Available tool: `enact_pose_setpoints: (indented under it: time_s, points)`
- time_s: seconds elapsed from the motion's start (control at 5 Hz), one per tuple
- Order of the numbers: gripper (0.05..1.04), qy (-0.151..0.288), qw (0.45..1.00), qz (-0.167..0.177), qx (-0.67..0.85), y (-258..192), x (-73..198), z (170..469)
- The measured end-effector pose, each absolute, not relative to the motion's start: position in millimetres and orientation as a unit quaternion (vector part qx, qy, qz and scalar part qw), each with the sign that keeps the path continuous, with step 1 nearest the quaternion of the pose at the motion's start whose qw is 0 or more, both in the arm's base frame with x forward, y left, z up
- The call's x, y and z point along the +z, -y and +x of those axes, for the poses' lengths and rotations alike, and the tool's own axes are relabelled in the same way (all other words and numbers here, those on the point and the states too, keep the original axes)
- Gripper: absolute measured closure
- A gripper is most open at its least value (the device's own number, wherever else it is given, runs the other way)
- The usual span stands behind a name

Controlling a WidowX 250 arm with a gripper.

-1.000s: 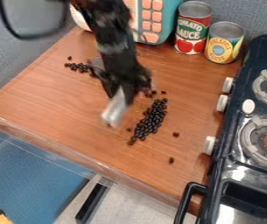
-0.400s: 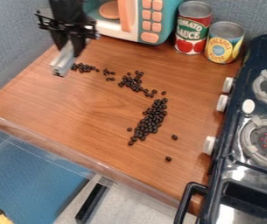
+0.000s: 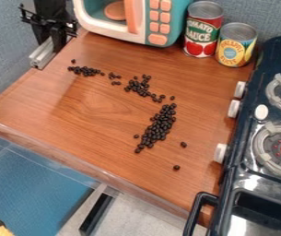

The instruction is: Sweep into pile

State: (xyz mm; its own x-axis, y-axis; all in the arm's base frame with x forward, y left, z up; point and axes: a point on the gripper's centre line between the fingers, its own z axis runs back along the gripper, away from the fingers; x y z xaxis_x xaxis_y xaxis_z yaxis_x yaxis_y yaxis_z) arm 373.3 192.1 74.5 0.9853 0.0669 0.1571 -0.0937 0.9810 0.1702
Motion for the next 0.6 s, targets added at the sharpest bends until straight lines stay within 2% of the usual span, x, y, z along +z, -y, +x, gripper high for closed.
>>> enact_pose_setpoints:
  time_s: [0.2, 0.4, 0.6]
  points:
    - [0.716, 0.069, 0.990, 0.121, 0.019, -199, 73, 378]
    - [0.716, 0.070, 0.983, 0.171, -0.015, -195, 66, 383]
    - [0.716, 0.071, 0.979, 0.191, -0.022, -196, 56, 383]
